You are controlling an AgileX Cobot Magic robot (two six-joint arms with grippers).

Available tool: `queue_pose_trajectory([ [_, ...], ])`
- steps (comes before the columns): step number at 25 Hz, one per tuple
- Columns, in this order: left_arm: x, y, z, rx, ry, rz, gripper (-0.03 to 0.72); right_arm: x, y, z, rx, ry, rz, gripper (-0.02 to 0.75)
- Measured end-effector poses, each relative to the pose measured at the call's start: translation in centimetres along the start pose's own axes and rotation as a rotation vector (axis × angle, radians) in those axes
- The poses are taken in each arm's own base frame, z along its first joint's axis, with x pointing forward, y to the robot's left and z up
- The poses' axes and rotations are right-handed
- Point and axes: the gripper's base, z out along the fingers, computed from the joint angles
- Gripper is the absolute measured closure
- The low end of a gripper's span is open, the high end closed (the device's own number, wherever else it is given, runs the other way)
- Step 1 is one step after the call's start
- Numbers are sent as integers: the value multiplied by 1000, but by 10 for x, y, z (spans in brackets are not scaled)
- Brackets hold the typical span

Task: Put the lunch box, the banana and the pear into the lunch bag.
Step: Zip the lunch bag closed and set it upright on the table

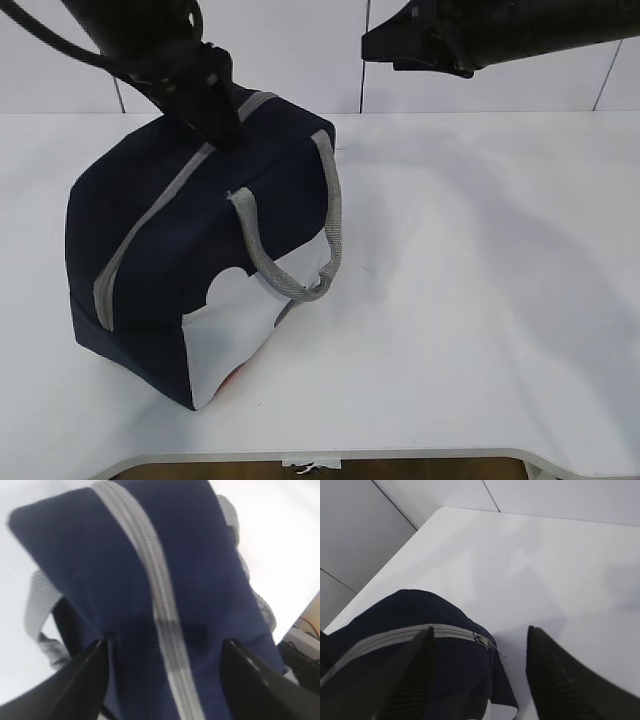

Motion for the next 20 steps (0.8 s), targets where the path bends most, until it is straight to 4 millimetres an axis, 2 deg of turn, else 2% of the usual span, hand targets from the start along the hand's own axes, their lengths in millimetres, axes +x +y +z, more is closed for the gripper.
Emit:
queue_pose_trajectory([
  [7, 0, -5, -32, -43, -69, 6, 153, 0, -1, -1, -6, 3, -26, 282],
  [12, 1, -8, -41, -48, -88, 8, 153, 0, 0, -1, -8, 4, -77, 283],
  [17, 2, -11, -50, -43, -112, 5, 153, 0, 0, -1, -8, 3, -254, 283],
  [20, 4, -13, -57, -44, -125, -10, 157, 1, 1, -1, -21, 7, -279, 283],
])
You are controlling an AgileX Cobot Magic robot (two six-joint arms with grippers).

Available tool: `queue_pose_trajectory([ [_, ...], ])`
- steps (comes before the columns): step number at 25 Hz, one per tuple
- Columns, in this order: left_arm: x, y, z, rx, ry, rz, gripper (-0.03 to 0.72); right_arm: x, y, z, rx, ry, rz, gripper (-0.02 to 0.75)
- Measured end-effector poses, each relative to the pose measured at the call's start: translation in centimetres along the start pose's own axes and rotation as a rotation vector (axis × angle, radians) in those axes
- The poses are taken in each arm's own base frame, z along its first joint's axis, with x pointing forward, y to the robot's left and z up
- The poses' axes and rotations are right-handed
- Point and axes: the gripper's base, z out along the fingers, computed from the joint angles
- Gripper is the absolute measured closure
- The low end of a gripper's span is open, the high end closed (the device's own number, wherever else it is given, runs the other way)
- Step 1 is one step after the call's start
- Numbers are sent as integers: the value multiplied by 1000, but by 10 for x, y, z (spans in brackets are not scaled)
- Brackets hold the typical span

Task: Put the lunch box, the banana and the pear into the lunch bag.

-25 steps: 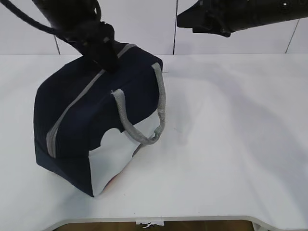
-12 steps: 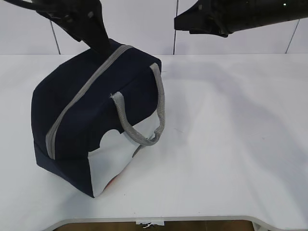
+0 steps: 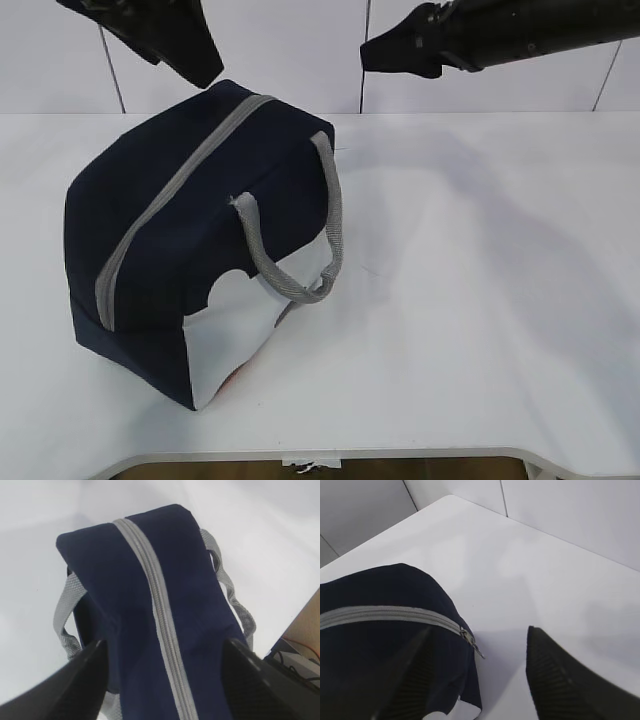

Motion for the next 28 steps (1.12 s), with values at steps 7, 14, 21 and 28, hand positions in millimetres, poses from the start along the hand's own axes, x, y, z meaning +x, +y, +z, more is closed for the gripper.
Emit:
queue_pose_trajectory([
  [7, 4, -6, -26, -12, -53, -34, 176, 2, 7, -3, -108, 20, -3, 283],
  [14, 15, -14, -67, -78, -122, -62, 181, 6, -3, -18, -159, 29, 42, 283],
  [21, 31, -21, -97, -114, -169, -54, 181, -1, 6, -34, -189, 17, 36, 283],
  [28, 73, -34, -102, -104, -124, -62, 182, -7, 22, -58, -174, -3, 20, 283],
])
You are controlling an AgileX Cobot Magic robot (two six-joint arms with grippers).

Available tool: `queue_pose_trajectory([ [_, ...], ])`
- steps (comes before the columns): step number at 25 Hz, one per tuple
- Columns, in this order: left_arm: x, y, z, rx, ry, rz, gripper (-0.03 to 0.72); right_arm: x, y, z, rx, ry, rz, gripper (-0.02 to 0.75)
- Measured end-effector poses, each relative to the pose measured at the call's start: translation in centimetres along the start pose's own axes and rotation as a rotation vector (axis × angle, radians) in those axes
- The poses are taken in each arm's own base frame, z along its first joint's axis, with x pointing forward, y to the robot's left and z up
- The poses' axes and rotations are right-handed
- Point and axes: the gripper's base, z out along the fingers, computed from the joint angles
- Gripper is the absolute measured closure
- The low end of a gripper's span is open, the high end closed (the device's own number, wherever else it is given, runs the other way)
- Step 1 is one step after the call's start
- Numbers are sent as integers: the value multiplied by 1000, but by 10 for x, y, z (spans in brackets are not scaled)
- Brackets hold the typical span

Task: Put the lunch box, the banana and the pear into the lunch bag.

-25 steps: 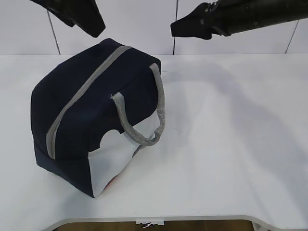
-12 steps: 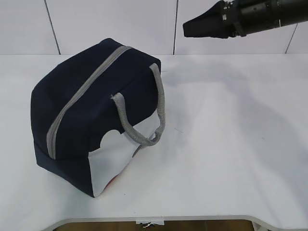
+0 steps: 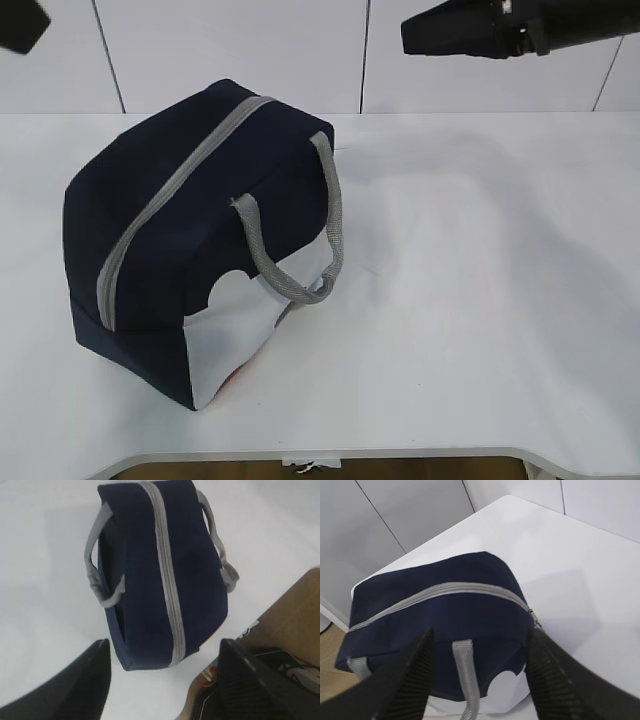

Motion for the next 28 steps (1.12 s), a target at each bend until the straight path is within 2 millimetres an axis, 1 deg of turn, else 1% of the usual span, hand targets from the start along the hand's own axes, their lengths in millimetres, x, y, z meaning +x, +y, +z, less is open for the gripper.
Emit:
queue_pose_trajectory([
  [2, 14, -3, -1, 4, 21, -3, 197, 2, 7, -5, 0, 1, 1, 283],
  [8, 55, -13, -8, 34, 48, -26, 285, 8, 31, -19, 0, 1, 2, 283],
  [10, 68, -16, -10, 38, 54, -33, 300, 9, 40, -25, 0, -2, -3, 283],
  [16, 115, -25, -22, 37, 37, -57, 308, 12, 60, -38, 3, -13, -17, 283],
  [19, 139, -30, -30, 24, -39, -57, 308, 10, 68, -44, 8, -24, -33, 283],
  [23, 171, -36, -29, 16, -81, -57, 309, 6, 78, -51, 9, -39, -58, 283],
  [28, 214, -43, -30, 5, -152, -50, 309, 7, 81, -53, 9, -41, -61, 283],
])
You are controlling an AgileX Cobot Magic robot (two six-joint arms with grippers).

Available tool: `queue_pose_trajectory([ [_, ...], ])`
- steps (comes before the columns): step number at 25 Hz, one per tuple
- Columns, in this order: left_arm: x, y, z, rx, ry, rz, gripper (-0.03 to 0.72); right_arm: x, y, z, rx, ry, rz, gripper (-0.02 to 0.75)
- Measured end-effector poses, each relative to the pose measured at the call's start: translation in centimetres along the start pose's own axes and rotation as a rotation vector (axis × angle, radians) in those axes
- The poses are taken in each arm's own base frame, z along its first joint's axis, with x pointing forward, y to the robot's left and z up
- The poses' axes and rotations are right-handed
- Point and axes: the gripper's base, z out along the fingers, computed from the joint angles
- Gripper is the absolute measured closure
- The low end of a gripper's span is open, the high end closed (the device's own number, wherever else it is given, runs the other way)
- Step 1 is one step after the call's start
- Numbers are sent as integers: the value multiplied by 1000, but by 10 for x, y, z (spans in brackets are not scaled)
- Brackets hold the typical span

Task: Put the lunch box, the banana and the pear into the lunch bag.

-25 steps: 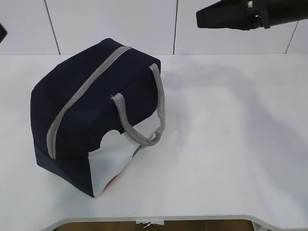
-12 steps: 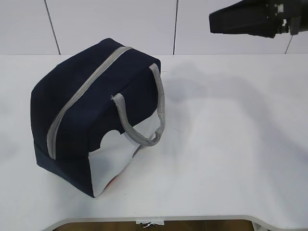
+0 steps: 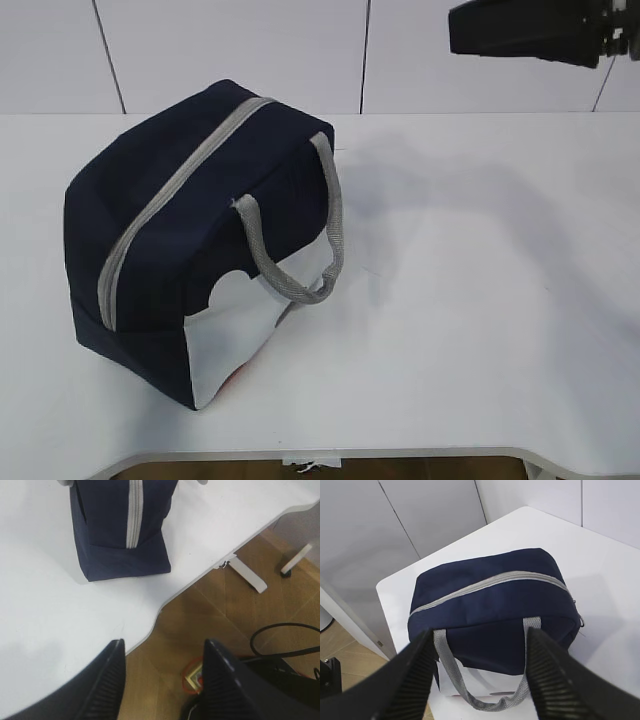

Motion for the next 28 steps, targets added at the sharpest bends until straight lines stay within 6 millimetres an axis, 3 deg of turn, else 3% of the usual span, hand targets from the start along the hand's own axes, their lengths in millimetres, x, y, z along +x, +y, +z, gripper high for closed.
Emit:
queue_pose_trajectory([
  [6, 45, -7, -16, -17, -165, 24, 309, 0, 0, 0, 0, 0, 1, 283],
  [11, 69, -10, -20, -16, -258, 16, 309, 0, 0, 0, 0, 1, 2, 283],
  [16, 73, -9, -7, -5, -236, -9, 314, 0, 1, -1, -3, 0, 1, 283],
  [28, 72, -5, -6, -98, -242, -65, 338, 0, 1, -1, -5, 1, 2, 283],
])
